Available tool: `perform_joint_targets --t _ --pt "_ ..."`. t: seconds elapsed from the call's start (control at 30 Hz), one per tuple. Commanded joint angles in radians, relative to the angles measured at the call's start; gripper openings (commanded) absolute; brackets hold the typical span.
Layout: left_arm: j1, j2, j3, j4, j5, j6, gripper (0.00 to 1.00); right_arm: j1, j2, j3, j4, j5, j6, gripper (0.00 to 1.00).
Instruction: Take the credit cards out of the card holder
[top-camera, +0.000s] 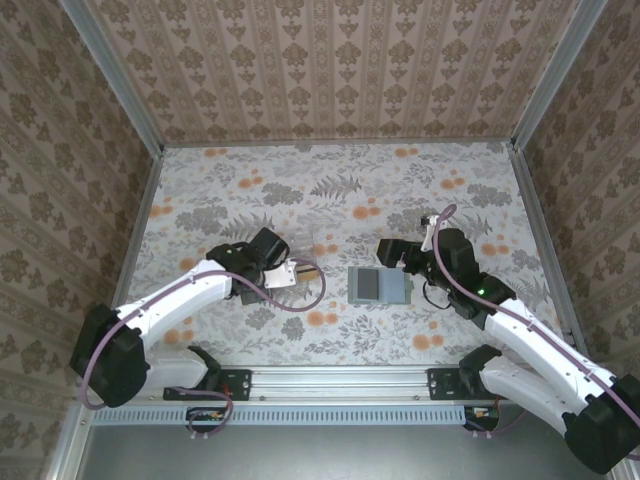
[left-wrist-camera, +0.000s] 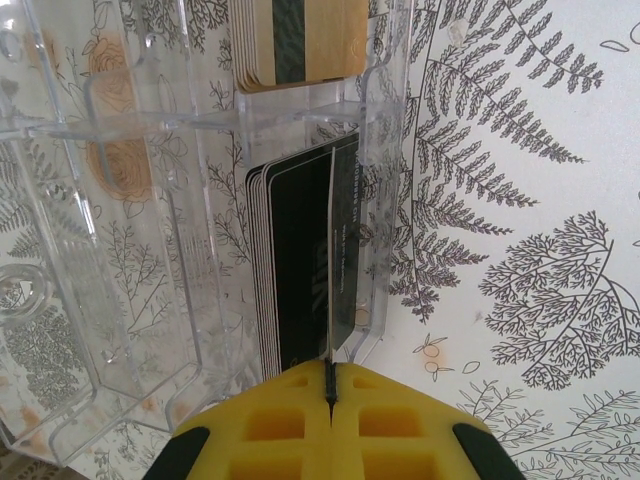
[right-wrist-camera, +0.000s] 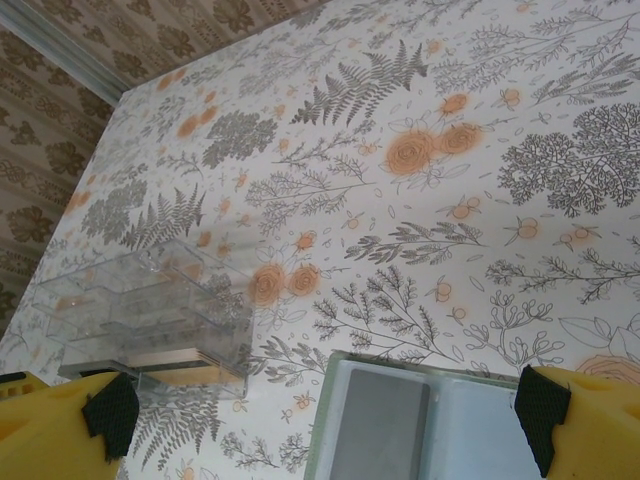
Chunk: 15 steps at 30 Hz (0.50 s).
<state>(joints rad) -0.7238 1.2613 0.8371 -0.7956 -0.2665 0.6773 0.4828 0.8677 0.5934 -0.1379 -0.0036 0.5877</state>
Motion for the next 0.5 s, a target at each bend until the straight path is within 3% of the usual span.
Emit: perform_joint_targets --t 0.0,0.47 --pt "0.006 0.018 0.001 -0.007 -0.015 -0.019 0.00 0.005 0.007 -0.011 -0.004 0.002 0.020 1.00" --pt "0.000 0.049 -0.010 0.024 -0.025 -0.016 0.00 0.002 0.028 -0.009 0.002 -0.015 0.027 1.00"
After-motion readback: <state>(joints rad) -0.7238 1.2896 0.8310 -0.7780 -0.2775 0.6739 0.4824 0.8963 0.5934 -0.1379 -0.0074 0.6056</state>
